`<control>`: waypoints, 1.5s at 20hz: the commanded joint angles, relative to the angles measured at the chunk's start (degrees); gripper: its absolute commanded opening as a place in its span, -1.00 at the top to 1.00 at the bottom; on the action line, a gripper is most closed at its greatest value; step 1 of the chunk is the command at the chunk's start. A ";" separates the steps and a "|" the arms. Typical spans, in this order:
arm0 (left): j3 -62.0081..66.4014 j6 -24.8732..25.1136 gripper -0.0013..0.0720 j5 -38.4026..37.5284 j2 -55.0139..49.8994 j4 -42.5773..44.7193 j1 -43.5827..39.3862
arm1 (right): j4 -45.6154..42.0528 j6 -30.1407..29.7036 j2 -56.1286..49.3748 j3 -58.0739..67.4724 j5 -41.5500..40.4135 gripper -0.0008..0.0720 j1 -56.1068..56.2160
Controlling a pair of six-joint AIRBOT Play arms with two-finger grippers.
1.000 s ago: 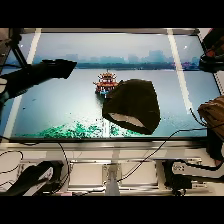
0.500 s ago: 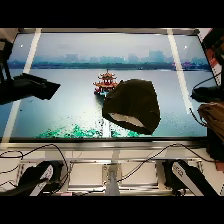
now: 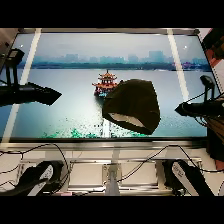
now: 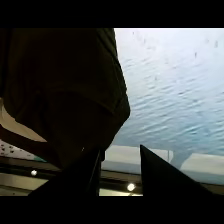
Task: Fold the clothes and pants, and hang the long-sleeved shirts on hangers.
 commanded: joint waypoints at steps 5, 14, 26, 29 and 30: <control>-1.51 -1.18 -0.93 -0.48 -9.57 -8.55 0.04 | 13.86 0.74 -5.51 -18.97 -3.48 -0.42 0.00; -1.51 -1.18 -0.94 3.26 -21.24 -13.97 -6.34 | 22.84 7.58 -15.19 -20.61 -11.15 -0.38 0.00; -1.51 -4.02 -0.94 16.41 -36.20 -15.26 -23.32 | 29.59 -1.66 -13.79 -20.59 -7.98 0.93 0.00; -1.51 -3.98 -0.94 18.10 -36.50 -19.71 -24.09 | 42.03 -10.51 -8.61 -18.36 -2.03 0.94 0.00; -1.49 -3.93 -0.94 18.40 -36.39 -21.51 -23.91 | 45.11 -11.19 -6.14 -16.74 -1.36 0.94 0.00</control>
